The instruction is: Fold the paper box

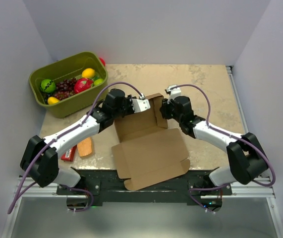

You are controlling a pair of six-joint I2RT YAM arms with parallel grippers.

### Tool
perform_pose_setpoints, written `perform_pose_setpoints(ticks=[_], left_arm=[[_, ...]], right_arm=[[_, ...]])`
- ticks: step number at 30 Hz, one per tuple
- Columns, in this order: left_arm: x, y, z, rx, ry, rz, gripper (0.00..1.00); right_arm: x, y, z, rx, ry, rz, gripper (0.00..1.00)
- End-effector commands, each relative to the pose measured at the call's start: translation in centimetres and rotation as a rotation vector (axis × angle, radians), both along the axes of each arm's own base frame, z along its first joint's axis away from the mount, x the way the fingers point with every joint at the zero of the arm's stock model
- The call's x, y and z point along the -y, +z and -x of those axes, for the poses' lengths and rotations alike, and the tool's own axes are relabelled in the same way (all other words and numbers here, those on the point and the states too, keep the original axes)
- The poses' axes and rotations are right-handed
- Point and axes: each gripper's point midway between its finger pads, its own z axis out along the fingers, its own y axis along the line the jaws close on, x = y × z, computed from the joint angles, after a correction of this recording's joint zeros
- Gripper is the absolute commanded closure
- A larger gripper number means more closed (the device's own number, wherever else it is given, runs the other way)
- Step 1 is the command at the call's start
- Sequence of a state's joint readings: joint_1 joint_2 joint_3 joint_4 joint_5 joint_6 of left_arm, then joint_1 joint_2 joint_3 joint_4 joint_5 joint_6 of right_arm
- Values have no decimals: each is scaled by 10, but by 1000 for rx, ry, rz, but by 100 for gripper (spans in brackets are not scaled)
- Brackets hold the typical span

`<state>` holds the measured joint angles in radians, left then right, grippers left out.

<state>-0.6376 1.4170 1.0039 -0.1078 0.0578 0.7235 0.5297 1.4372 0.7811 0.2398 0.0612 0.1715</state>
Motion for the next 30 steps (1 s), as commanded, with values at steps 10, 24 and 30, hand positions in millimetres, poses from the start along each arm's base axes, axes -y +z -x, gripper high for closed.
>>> perform_pose_setpoints(ticks=[10, 24, 30], left_arm=[[10, -1, 11, -41, -51, 37, 98], [22, 6, 20, -75, -99, 94, 100], [24, 15, 24, -73, -116, 121, 100]], right_arm=[[-11, -20, -15, 8, 7, 3, 63], [7, -36, -23, -27, -118, 104, 100], [16, -41, -27, -39, -188, 179, 100]])
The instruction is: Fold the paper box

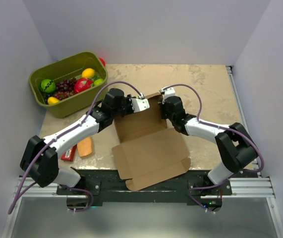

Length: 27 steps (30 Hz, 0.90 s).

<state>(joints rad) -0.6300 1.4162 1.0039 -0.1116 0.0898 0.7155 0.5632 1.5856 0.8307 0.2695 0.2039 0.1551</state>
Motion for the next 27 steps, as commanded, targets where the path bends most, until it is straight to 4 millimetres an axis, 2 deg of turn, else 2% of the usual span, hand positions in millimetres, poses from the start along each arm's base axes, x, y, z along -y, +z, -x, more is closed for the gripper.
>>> perform_pose_setpoints(ticks=[1, 13, 20, 23, 24, 26, 27], left_arm=[[24, 17, 24, -59, -107, 112, 100], [27, 19, 27, -76, -123, 124, 100], [26, 14, 23, -88, -86, 133, 100], [17, -1, 10, -101, 7, 98, 100], [16, -7, 6, -111, 25, 84, 100], [10, -13, -1, -115, 82, 74, 100], [9, -17, -5, -122, 97, 69, 100]], right_arm=[[17, -7, -8, -12, -117, 85, 100], [26, -2, -10, 2, -223, 167, 100], [13, 6, -10, -11, -182, 111, 100], [1, 21, -5, -22, -142, 43, 68], [-2, 25, -2, -30, -124, 26, 48], [-1, 41, 3, -20, -122, -1, 33], [1, 49, 3, -15, -124, -11, 18]])
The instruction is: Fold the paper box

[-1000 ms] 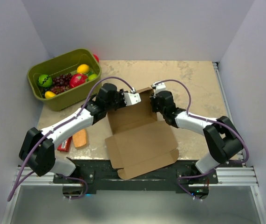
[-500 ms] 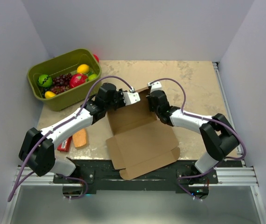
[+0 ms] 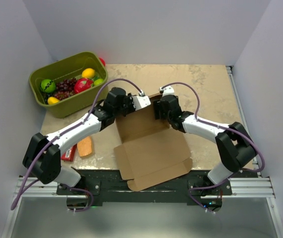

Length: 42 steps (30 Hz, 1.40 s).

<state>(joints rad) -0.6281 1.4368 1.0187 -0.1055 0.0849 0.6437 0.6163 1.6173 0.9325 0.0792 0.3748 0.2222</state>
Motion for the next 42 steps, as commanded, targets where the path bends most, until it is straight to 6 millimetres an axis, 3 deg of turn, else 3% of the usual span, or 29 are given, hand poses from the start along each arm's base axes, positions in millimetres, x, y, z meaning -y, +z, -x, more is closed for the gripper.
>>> perform_pose_setpoints(ticks=[1, 4, 5, 11, 12, 16, 24, 28, 35, 42], left_arm=[[3, -17, -4, -92, 77, 31, 100], [-3, -24, -11, -118, 124, 39, 100], [-5, -26, -13, -125, 141, 39, 100], [-27, -49, -31, -184, 252, 20, 100], [-34, -52, -37, -192, 276, 23, 100], [-56, -62, -48, -245, 398, 35, 100], [-73, -102, -39, -403, 522, -46, 100], [-77, -102, -39, -426, 554, -15, 100], [-80, -105, -27, -514, 574, 34, 100], [-84, -114, -18, -571, 595, 40, 100]], right_arm=[[-6, 58, -1, 61, 3, -111, 16], [5, 66, 4, 25, -10, -144, 13], [17, 75, 3, 31, -36, -166, 12], [46, 112, 7, 76, -68, -260, 11], [48, 122, 9, 97, -66, -268, 10], [53, 136, 19, 98, -61, -275, 9], [73, 134, 60, 16, -99, -267, 8], [86, 131, 86, -27, -119, -248, 4], [119, 107, 129, -142, -228, -178, 1], [118, 107, 148, -159, -234, -254, 4]])
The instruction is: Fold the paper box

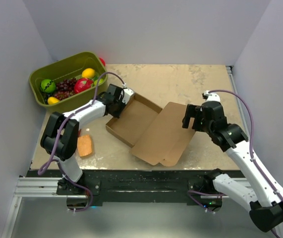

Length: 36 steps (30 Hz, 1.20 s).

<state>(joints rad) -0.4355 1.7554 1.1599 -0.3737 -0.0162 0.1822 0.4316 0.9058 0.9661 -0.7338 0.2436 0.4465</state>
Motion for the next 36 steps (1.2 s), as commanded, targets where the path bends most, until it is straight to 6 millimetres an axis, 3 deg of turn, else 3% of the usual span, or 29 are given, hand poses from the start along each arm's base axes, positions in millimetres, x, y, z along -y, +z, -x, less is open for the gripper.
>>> perform_pose_setpoints(ticks=[1, 5, 8, 11, 14, 16, 17, 20, 21, 24, 27, 32, 36], left_arm=[[-2, 6, 4, -35, 29, 40, 100], [-3, 3, 8, -54, 36, 44, 100], [-6, 0, 12, -64, 48, 38, 100], [-8, 0, 13, -72, 50, 40, 100], [-3, 2, 15, -75, 36, 67, 100], [-3, 3, 14, -66, 26, 66, 93], [-4, 4, 16, -60, 23, 64, 90], [-7, 11, 16, -23, 26, 67, 68], [-8, 14, 16, -7, 22, 66, 54], [-9, 34, 10, 74, 20, 82, 28], [-10, 61, 4, 175, 31, 108, 10], [-1, 110, 7, 356, -7, 238, 0], [12, 129, 17, 388, -80, 312, 0]], right_arm=[[-1, -9, 18, -43, -15, -58, 5], [-22, -26, 20, -84, 54, -134, 14], [-27, -32, 22, -114, 68, -148, 17], [-23, -28, 21, -79, 55, -150, 23], [-29, -19, 15, -32, 70, -182, 36], [-37, -15, 12, -18, 119, -195, 50], [-44, -12, 9, -6, 150, -213, 62], [-46, -12, 3, 0, 173, -184, 77], [-45, -16, 0, -9, 185, -154, 80], [-43, -14, -3, -16, 204, -108, 90], [-40, -13, -9, -29, 228, -51, 98], [-38, -6, -25, -39, 225, 19, 100], [-40, 6, -41, -33, 223, 46, 100]])
